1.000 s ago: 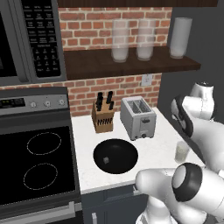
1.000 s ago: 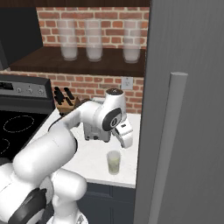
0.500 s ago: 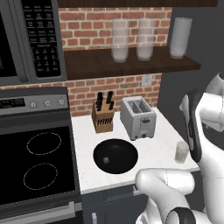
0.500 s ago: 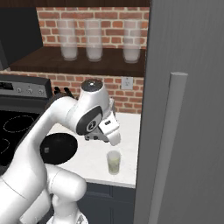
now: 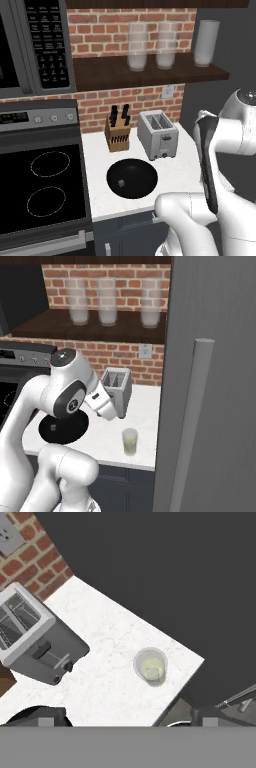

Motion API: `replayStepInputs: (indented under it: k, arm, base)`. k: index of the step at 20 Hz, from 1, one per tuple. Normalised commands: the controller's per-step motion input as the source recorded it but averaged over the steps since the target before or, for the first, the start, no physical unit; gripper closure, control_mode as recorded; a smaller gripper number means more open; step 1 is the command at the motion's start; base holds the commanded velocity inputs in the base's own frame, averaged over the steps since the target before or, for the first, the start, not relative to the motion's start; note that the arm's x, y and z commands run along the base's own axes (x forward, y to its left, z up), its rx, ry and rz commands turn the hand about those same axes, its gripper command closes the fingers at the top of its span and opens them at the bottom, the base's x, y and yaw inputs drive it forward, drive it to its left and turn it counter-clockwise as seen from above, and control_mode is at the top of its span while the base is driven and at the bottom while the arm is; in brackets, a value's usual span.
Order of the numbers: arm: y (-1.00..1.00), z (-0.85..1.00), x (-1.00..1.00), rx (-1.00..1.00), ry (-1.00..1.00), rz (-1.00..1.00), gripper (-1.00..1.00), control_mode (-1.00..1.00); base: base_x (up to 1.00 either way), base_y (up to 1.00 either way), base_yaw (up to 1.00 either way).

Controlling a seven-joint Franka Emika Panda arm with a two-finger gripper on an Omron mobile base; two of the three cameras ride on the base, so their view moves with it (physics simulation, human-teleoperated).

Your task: Grab a lemon wedge from the fridge and one ice cube from the ice bowl, and put them in the glass of lemonade.

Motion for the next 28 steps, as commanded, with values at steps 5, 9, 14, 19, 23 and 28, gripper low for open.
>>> replayStepInputs:
  k: [5, 9, 14, 19, 23, 28]
  arm:
    - [0.0, 0.0, -0.36, 0.0, -0.03, 0.0, -1.0, -1.0]
    - [0.0, 0.0, 0.0, 0.0, 0.0, 0.0, -1.0, 1.0]
    - [0.0, 0.0, 0.0, 0.0, 0.0, 0.0, -1.0, 1.0]
    - [0.0, 0.0, 0.0, 0.0, 0.0, 0.0, -1.0, 1.0]
    - [0.0, 0.0, 0.0, 0.0, 0.0, 0.0, -1.0, 1.0]
    - [0.0, 0.0, 0.0, 0.0, 0.0, 0.0, -1.0, 1.0]
  base:
    - [0.0, 0.0, 0.0]
    - [-1.0, 0.0, 0.03]
    - [-1.0, -0.03, 0.12]
    - [-0.78, -0.59, 0.15]
    - [-0.39, -0.9, 0.16]
    - [-0.07, -0.49, 0.09]
